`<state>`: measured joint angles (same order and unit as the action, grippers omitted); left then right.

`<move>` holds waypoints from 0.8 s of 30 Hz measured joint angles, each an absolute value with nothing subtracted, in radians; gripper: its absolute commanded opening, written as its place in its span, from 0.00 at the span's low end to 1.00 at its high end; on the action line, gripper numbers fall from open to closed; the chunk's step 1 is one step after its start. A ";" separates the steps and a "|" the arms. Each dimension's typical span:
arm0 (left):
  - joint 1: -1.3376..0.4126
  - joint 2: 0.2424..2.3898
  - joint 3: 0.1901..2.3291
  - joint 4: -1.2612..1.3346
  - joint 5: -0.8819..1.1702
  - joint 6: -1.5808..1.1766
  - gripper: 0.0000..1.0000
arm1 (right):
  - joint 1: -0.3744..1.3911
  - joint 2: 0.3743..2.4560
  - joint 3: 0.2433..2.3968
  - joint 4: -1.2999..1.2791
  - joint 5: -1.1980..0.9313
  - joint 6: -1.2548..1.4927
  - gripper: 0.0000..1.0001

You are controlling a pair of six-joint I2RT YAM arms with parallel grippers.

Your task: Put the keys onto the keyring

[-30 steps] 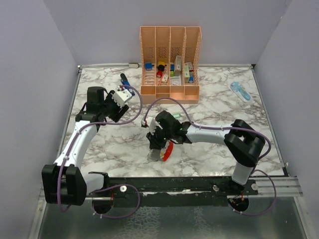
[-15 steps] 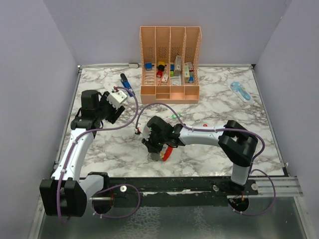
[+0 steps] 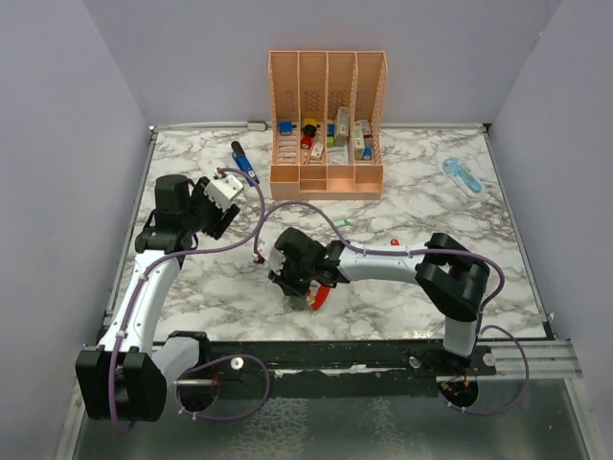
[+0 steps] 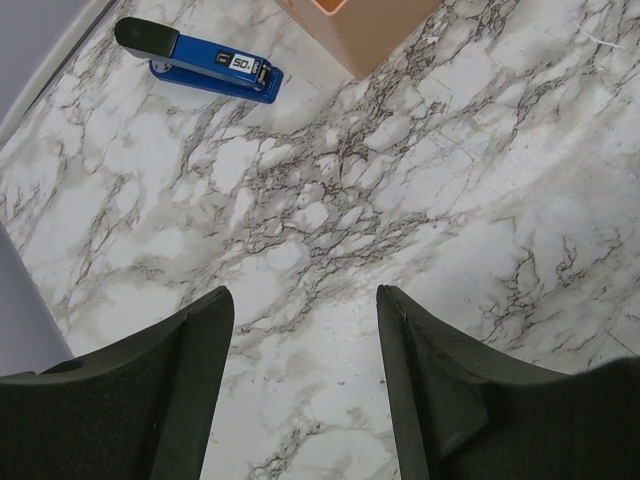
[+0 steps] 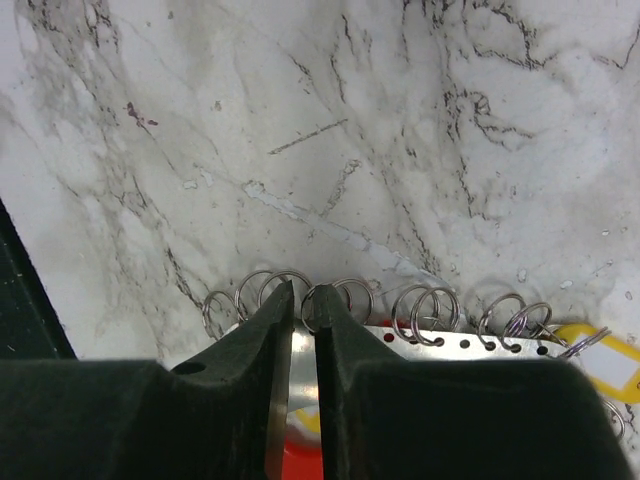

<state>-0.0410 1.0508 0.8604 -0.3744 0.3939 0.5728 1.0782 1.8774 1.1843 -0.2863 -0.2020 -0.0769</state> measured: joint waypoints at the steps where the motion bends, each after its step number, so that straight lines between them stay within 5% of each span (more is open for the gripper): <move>1: -0.041 1.051 0.860 -0.374 0.394 0.573 0.62 | 1.086 1.878 1.189 -0.293 -0.194 -0.076 0.17; 13: -0.041 1.049 0.859 -0.373 0.394 0.563 0.62 | 1.129 1.877 1.211 -0.341 -0.131 -0.073 0.15; 24: -0.041 1.032 0.847 -0.366 0.394 0.550 0.62 | 1.129 1.879 1.211 -0.345 -0.067 -0.073 0.03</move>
